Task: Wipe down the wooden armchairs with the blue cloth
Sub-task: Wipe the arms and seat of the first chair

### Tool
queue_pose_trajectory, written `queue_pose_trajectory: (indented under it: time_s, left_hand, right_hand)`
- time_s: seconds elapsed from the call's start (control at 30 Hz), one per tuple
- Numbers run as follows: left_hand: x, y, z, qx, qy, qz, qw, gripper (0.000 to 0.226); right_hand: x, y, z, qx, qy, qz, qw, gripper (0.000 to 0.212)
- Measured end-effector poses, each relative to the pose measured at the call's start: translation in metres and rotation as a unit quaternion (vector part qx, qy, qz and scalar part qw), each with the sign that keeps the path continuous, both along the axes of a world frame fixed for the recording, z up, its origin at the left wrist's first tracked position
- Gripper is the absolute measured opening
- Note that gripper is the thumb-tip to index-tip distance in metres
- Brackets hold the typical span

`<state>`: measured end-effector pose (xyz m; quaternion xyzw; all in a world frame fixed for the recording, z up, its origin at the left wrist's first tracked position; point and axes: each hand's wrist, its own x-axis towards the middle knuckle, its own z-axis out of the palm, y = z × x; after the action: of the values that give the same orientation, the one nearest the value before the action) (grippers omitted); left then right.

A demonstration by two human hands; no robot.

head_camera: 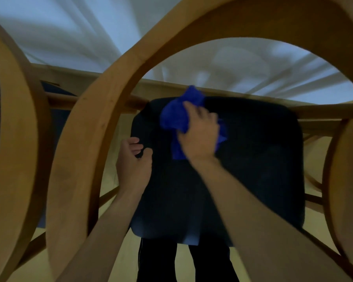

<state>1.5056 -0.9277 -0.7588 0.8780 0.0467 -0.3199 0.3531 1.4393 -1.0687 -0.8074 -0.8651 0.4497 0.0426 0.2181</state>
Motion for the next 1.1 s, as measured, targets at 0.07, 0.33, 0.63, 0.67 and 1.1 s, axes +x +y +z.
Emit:
queue_pose_trajectory:
  time_s: [0.07,0.33,0.63,0.67,1.1]
  left_hand:
    - [0.0,0.008,0.001,0.028,-0.012,0.036,0.999,0.034]
    - [-0.003,0.028,-0.001,0.023,-0.001,0.091,0.996,0.035]
    - [-0.009,0.03,0.0,0.001,-0.008,0.073,0.997,0.031]
    - [-0.01,0.033,0.001,0.002,-0.008,0.075,0.997,0.031]
    - [-0.017,0.052,0.01,0.014,0.031,0.17,0.985,0.039]
  right_hand:
    - [0.02,0.036,0.004,0.035,-0.028,0.082,0.996,0.068]
    - [-0.026,0.004,0.005,0.055,-0.087,0.317,0.943,0.078]
    - [-0.037,-0.095,-0.017,0.039,-0.011,-0.029,0.999,0.063]
    - [-0.023,-0.081,-0.017,0.031,-0.04,-0.031,0.998,0.056]
    - [0.015,0.035,0.01,0.161,-0.099,0.329,0.925,0.062]
